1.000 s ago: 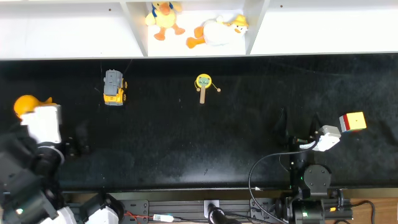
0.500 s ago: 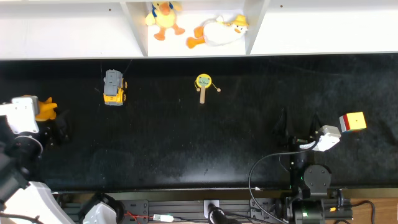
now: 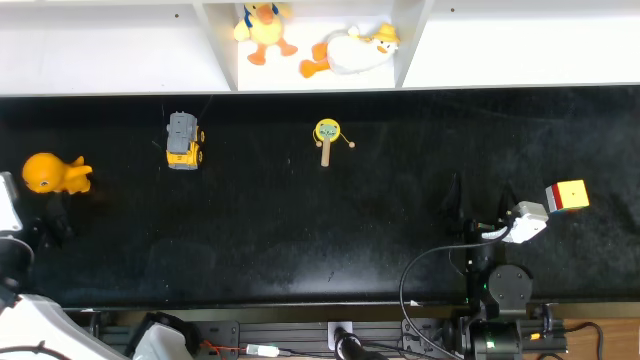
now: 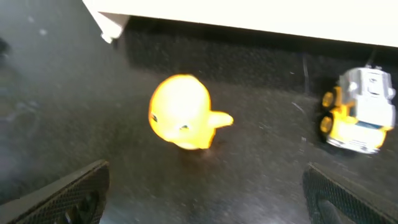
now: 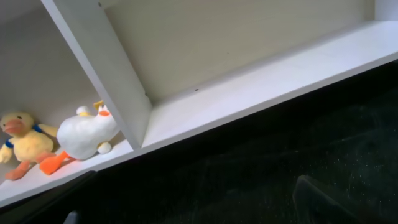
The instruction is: Store Toys
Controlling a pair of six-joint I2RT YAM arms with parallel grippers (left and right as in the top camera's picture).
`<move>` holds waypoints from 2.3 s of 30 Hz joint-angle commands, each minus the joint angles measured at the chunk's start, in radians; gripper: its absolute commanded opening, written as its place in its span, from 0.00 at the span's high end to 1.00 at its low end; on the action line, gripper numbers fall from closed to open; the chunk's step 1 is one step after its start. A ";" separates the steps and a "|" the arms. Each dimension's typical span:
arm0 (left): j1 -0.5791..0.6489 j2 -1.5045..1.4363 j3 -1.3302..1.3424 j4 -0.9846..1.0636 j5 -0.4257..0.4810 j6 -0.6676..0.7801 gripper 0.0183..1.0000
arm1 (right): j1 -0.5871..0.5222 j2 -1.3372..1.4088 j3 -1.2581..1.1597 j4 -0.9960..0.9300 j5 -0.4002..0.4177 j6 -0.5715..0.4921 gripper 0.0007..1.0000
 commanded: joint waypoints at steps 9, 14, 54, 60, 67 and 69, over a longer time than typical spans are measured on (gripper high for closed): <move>-0.020 0.310 0.023 0.207 -0.002 0.037 0.00 | 0.005 -0.006 -0.013 0.006 0.006 0.003 0.00; -0.088 0.409 0.023 0.317 -0.021 0.037 0.00 | 0.005 -0.006 -0.013 0.006 0.006 0.003 0.01; -0.183 0.444 0.201 0.177 -0.045 -0.058 0.92 | 0.005 -0.006 -0.013 0.006 0.006 0.003 0.00; -0.261 0.447 0.370 0.079 -0.121 -0.064 0.92 | 0.005 -0.006 -0.013 0.006 0.006 0.004 0.00; -0.386 0.513 0.482 0.036 -0.222 -0.125 0.92 | 0.005 -0.006 -0.013 0.006 0.006 0.003 0.00; -0.408 0.536 0.496 0.041 -0.240 -0.138 0.92 | 0.005 -0.006 -0.013 0.006 0.006 0.003 0.00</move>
